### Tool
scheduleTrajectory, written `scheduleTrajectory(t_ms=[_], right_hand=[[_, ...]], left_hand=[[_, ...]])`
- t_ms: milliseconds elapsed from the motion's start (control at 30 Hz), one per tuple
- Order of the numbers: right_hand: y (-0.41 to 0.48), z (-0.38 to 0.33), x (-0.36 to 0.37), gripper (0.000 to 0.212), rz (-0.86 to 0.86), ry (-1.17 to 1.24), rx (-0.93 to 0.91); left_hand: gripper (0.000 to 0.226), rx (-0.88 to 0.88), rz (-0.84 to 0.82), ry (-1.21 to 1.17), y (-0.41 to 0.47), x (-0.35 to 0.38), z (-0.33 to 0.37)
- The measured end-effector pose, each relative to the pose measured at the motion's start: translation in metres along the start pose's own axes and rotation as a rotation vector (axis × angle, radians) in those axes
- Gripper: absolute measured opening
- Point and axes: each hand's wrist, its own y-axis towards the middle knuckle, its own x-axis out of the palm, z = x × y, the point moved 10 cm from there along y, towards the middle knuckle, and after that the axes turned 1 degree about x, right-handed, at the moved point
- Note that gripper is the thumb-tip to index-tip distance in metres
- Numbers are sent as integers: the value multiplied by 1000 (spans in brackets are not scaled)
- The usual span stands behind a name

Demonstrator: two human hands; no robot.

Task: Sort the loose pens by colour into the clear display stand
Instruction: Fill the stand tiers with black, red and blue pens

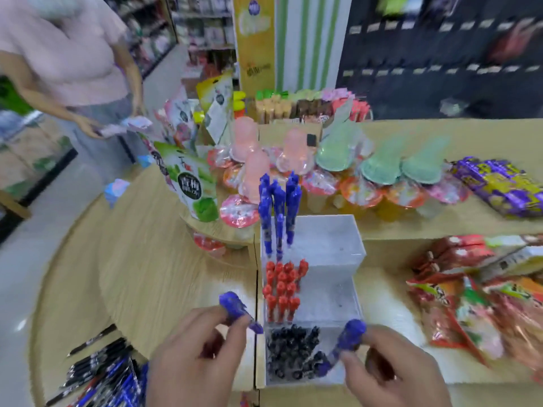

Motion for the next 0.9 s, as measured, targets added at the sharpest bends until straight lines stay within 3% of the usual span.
scheduleTrajectory(t_ms=[100, 167, 267, 467, 600, 733, 900], right_hand=[[51, -6, -23, 11, 48, 33, -29], [81, -9, -25, 4, 47, 69, -33], [119, -17, -16, 13, 13, 132, -60], [182, 0, 2, 10, 27, 108, -58], [200, 7, 17, 6, 4, 91, -68], [206, 10, 30, 6, -22, 79, -83], [206, 11, 43, 5, -80, -6, -147]], left_hand=[[16, -1, 14, -87, 32, 17, 22], [4, -4, -4, -91, 48, 31, 30], [25, -5, -9, -76, 67, 49, 36], [18, 7, 32, 32, 80, 73, 39], [4, -1, 101, 82, 76, 75, 38], [21, 32, 119, 144, 72, 82, 40], [24, 54, 135, 216, 69, 89, 35]])
